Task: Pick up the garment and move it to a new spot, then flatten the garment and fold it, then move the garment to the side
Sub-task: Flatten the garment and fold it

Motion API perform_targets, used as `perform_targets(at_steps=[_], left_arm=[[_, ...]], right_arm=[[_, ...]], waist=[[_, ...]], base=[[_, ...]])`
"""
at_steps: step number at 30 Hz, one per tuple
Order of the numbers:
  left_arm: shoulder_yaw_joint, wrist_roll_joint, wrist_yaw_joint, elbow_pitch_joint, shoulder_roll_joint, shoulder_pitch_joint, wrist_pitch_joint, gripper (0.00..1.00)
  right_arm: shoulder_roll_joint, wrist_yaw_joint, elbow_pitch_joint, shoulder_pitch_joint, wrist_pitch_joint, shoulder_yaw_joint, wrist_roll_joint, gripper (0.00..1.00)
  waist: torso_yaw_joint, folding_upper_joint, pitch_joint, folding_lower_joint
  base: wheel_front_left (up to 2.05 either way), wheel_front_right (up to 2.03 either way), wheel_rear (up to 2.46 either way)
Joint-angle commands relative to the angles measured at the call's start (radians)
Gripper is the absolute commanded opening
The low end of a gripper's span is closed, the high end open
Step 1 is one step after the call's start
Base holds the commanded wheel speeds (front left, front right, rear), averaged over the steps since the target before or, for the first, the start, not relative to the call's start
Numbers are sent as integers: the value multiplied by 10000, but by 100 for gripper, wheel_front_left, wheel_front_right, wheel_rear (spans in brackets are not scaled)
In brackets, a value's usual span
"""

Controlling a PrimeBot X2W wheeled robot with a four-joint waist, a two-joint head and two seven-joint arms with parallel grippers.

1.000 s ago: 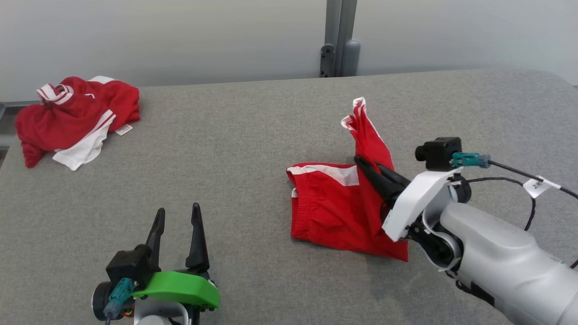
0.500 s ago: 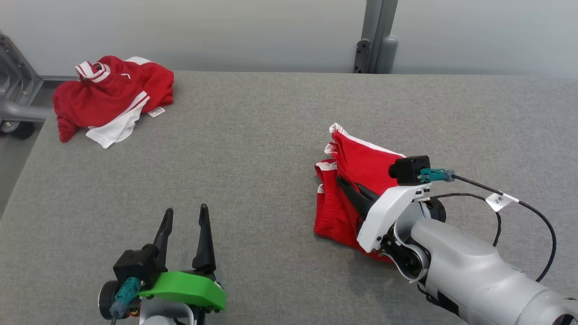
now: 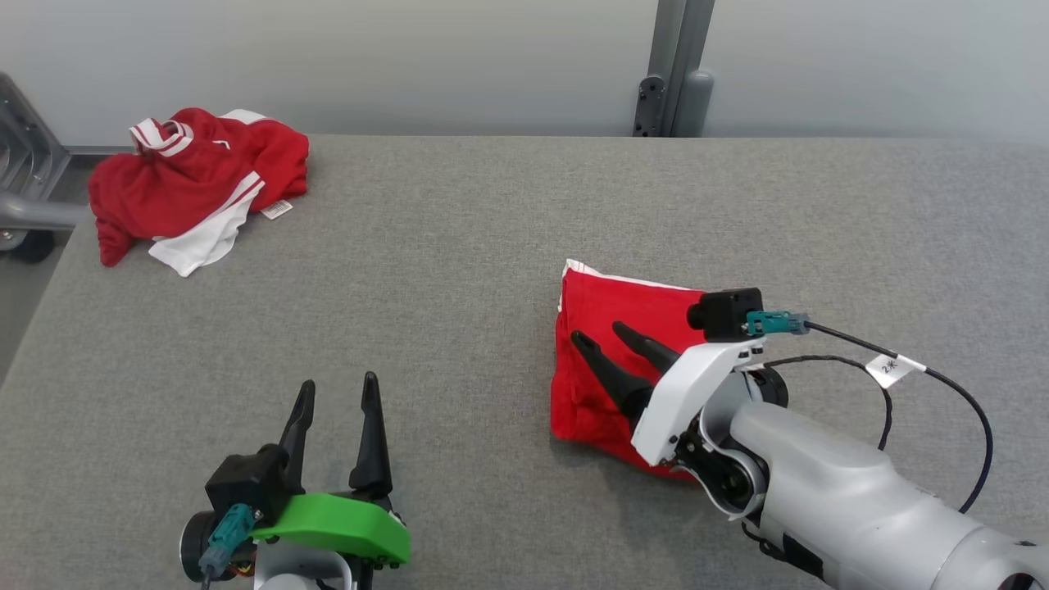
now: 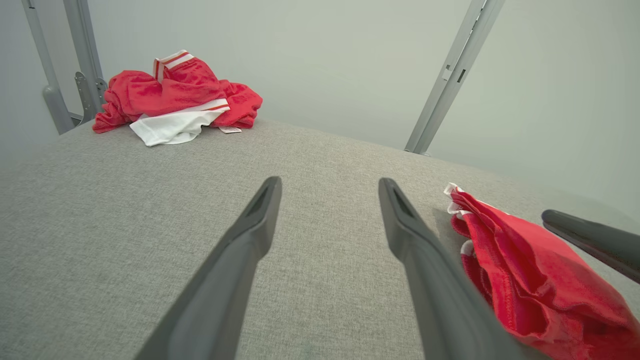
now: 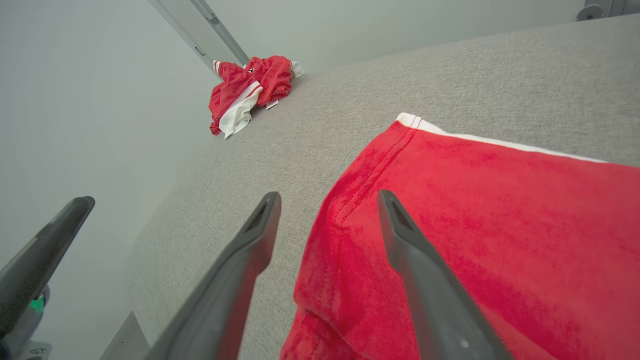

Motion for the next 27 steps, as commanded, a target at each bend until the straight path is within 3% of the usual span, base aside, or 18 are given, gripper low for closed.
perform_targets(at_steps=[1, 9, 15, 17, 20, 21, 27], left_arm=[[-5, 14, 48, -16, 70, 19, -17, 100], [-36, -22, 91, -80, 107, 111, -22, 100], [-83, -41, 104, -110, 124, 101, -29, 100], [-103, -43, 87, -134, 133, 50, -17, 100], [-137, -31, 81, -161, 130, -55, -6, 100], [-139, -28, 89, -165, 128, -90, -2, 100], [-208, -5, 60, -157, 76, -309, -17, 100]], right_arm=[[-156, -3, -93, 79, -78, -106, 20, 100], [-850, -3, -506, 502, -130, -1715, -1165, 100], [-858, -2, -654, 1117, -129, -2740, -2683, 97], [-776, -3, -604, 1273, -129, -2876, -3202, 47], [-604, -3, -539, 1413, -130, -3086, -3800, 20], [-538, -3, -496, 1439, -130, -3131, -4018, 0], [6, -3, 188, 1133, -131, -3208, -5008, 0]], waist=[[-105, 0, -50, 0], [-447, 0, -99, 0], [-568, 0, -40, 0], [-549, 0, 21, 0], [-457, 0, 157, 0], [-410, 0, 206, 0], [74, 0, 570, 0]], base=[[0, 0, 0], [0, 0, 0], [0, 0, 0], [0, 0, 0], [0, 0, 0], [0, 0, 0], [0, 0, 0]])
